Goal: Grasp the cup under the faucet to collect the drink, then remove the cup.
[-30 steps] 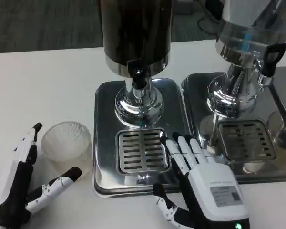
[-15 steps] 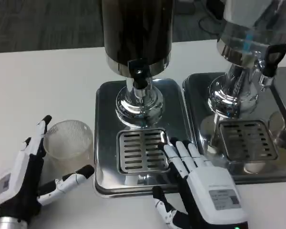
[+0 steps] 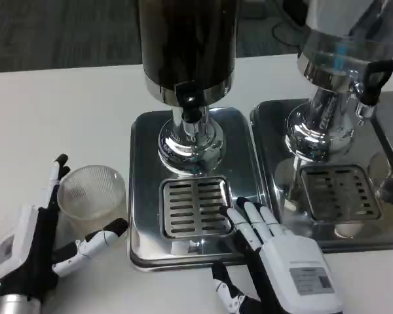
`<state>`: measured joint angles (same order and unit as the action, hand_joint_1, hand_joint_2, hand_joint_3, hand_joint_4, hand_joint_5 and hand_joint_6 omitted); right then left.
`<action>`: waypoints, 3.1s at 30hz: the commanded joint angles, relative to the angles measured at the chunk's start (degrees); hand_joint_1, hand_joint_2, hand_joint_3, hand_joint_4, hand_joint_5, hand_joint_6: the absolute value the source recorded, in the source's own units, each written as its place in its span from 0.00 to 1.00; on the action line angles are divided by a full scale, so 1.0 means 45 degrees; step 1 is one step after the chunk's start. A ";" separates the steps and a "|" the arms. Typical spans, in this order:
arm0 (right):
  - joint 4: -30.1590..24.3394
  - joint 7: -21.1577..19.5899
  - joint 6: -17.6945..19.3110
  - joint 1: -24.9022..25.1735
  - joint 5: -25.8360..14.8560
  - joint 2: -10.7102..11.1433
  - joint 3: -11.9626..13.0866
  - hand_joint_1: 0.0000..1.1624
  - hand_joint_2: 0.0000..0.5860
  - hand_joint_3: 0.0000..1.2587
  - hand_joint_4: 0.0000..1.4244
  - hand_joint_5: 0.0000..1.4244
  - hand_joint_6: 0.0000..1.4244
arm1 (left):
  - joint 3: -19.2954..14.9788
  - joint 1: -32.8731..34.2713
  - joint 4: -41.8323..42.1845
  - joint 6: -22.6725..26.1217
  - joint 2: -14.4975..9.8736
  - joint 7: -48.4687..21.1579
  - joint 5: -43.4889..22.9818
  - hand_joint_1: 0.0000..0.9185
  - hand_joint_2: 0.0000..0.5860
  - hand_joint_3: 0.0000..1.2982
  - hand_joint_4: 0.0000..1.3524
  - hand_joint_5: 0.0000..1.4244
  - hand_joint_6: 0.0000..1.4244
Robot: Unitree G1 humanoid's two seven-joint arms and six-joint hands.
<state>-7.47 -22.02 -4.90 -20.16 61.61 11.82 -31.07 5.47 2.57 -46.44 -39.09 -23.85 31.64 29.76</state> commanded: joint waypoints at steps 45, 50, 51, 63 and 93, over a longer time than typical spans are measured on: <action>-0.0336 0.0153 -0.0048 0.0161 -0.0277 0.0077 0.0305 0.42 0.74 0.12 0.04 0.07 0.20 | 0.0620 0.0729 -0.0787 0.0139 0.0089 0.4407 0.1347 0.50 0.15 0.40 0.51 0.64 0.70; -0.0444 0.0208 -0.0057 0.0129 -0.0256 0.0113 0.0318 0.42 0.74 0.12 0.04 0.08 0.21 | 0.0641 0.0691 -0.0696 0.0075 0.0091 0.4469 0.1373 0.46 0.16 0.41 0.51 0.63 0.69; -0.0475 0.0184 -0.0082 0.0097 -0.0210 0.0102 0.0300 0.42 0.74 0.12 0.04 0.08 0.21 | 0.0645 0.0678 -0.0648 0.0020 0.0089 0.4469 0.1373 0.45 0.17 0.41 0.51 0.63 0.69; -0.0531 0.0213 -0.0067 0.0155 -0.0298 0.0145 0.0423 0.42 0.74 0.12 0.04 0.08 0.21 | 0.0757 0.0570 0.0353 -0.0060 0.0234 0.4382 0.1613 0.43 0.17 0.41 0.51 0.63 0.69; -0.0827 -0.0159 -0.0607 -0.0205 -0.0083 -0.0223 0.0770 0.42 0.75 0.12 0.04 0.07 0.20 | 0.3243 0.3846 -0.2557 0.0325 0.1736 0.3268 0.2288 0.41 0.18 0.40 0.50 0.62 0.68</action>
<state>-10.30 -21.82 -7.14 -20.57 61.22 11.18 -27.90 19.10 18.98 -56.42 -37.70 -16.32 47.28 40.05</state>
